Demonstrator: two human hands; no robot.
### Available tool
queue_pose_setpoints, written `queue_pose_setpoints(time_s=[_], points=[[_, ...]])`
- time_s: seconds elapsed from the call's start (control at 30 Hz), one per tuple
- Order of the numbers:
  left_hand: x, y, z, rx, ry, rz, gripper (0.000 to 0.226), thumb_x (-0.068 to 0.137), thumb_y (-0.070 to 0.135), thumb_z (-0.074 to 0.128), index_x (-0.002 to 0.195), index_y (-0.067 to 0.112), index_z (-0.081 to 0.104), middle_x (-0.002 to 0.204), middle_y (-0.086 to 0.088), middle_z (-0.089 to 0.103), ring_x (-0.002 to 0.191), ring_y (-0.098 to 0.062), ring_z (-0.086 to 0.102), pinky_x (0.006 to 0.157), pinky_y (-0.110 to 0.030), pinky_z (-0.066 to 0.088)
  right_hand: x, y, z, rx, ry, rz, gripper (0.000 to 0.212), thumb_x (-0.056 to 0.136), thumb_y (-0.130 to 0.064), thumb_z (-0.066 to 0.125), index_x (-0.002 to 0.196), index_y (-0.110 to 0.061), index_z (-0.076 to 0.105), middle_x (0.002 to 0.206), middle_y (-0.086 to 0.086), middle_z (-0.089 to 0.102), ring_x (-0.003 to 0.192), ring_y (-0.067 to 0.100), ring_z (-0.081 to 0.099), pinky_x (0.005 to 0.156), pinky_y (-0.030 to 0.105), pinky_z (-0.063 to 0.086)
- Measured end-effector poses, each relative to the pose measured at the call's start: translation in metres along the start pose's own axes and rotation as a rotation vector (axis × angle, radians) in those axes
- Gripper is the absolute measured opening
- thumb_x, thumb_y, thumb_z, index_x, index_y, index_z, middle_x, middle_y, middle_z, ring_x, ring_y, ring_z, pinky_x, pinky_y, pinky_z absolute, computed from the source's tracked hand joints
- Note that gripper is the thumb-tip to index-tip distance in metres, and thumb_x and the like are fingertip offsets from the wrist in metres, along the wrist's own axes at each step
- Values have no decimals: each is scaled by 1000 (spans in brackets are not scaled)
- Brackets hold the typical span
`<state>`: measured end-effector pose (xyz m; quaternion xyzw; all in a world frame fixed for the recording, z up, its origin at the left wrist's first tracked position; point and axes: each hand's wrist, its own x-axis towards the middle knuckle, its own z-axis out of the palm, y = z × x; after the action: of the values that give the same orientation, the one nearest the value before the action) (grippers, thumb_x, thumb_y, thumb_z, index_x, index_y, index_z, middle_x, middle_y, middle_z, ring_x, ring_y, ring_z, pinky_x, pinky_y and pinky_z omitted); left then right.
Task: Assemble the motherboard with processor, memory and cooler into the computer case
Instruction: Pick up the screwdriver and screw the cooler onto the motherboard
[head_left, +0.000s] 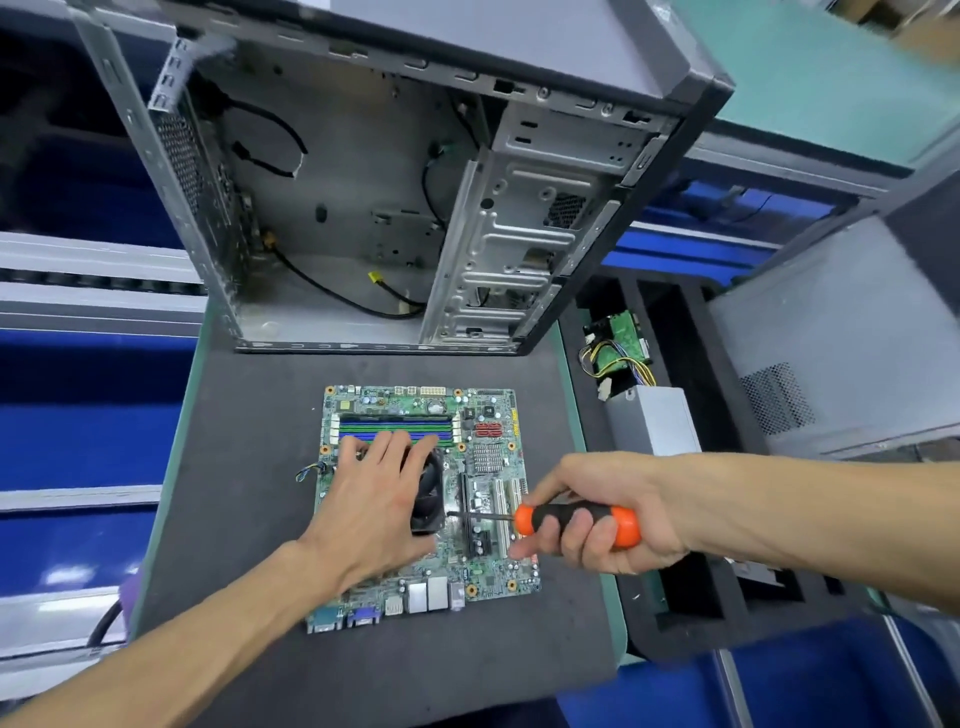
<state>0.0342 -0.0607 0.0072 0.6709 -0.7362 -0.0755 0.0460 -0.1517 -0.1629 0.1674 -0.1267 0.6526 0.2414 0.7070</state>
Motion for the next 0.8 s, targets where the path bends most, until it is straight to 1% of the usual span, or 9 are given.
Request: queue_pose_setpoints(time_s=[0.1,0.17,0.27,0.37,0.43,0.5,0.6,0.7,0.8], points=[[-1,0,-1,28,4,3,101,53,72,67,132,11,53,108,-6,58,97,-26,54,84,-46,43,0,5,-4,-151,27,-29,29,98,-24,54,96,3,65,58,0,48,34,6,38,27,15,29],[-1,0,-3,26,0,-8,100,54,70,68,133,12,52,109,-5,57,99,-25,53,87,-46,43,-4,3,0,-332,91,-68,20,97,-24,57,85,-8,58,57,1,50,35,6,41,28,14,29],[-3,1,-4,0,-12,-29,97,57,68,64,136,15,47,113,-4,54,104,-24,51,91,-45,41,-8,-3,8,-641,230,-238,20,98,-18,58,80,-10,53,59,3,54,38,9,45,29,15,33],[-4,3,-6,-19,-35,-46,98,57,67,64,139,16,44,114,-3,52,105,-23,49,91,-45,42,-12,5,9,-1433,569,-592,31,101,-29,53,88,-4,65,72,11,69,50,21,56,40,22,40],[-4,3,-5,-23,-40,-53,99,57,65,67,139,15,45,113,-3,53,104,-24,50,89,-45,42,-14,14,6,-2066,870,-832,31,102,-32,46,92,-11,66,76,7,66,54,28,48,46,28,32],[-3,3,-5,-19,-42,-48,99,57,64,68,139,14,46,112,-4,53,103,-25,50,88,-45,43,-18,24,10,-2366,914,-967,15,96,-18,50,92,-13,64,76,6,63,51,28,37,47,29,26],[-3,2,-5,-11,-37,-43,99,57,63,68,139,12,47,111,-5,53,101,-26,51,85,-46,43,-17,26,17,-2381,804,-997,10,86,-9,51,78,-13,53,83,9,65,57,29,37,49,31,26],[-2,2,-2,-24,-13,-42,99,56,61,68,139,11,48,108,-5,54,98,-27,52,82,-45,44,-9,21,20,-2187,810,-982,30,84,-12,53,62,-16,33,69,6,53,50,24,30,51,30,30],[-2,2,1,-43,14,-42,98,55,60,69,138,11,50,106,-5,54,97,-27,53,81,-45,45,0,21,17,-1939,850,-861,32,91,-20,52,62,-15,39,61,2,40,51,26,38,56,31,38]])
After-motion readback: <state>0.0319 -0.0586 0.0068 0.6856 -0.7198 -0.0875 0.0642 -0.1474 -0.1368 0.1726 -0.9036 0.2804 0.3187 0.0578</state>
